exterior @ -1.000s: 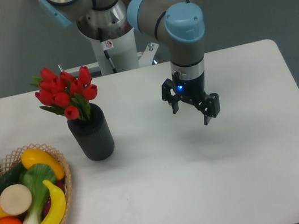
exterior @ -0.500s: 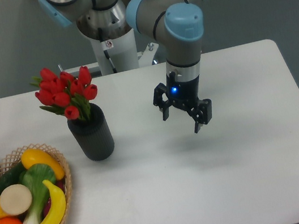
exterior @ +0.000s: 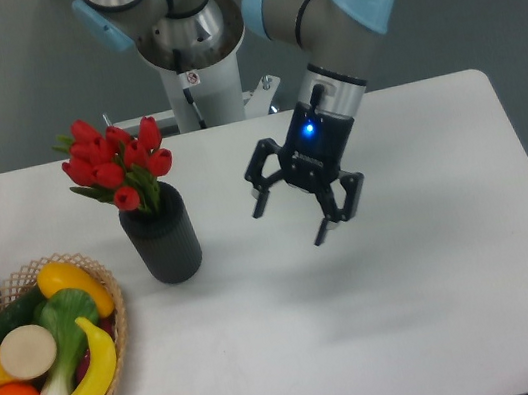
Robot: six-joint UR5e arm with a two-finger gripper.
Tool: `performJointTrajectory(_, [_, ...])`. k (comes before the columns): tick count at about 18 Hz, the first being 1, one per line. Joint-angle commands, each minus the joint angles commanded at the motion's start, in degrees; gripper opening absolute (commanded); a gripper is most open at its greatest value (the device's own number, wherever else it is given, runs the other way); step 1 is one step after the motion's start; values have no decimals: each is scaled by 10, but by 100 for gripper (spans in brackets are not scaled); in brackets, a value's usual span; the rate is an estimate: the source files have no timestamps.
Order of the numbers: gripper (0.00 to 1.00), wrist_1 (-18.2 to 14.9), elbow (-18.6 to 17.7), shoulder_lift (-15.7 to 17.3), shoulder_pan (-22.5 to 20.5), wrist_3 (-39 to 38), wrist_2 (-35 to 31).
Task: Pick up the flowers from the vase
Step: 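Raise the open gripper and move it toward the tulip stems above the vase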
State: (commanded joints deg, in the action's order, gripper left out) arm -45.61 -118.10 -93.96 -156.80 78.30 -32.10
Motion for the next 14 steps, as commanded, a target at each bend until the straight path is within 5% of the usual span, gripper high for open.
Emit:
performJointTrajectory(6, [100,-3,-76,47,-4,43,62])
performJointTrajectory(9, [100,-3,-117,108,-17,41,58])
performJointTrajectory(14, [100,-5,-188,232,-112,41,60])
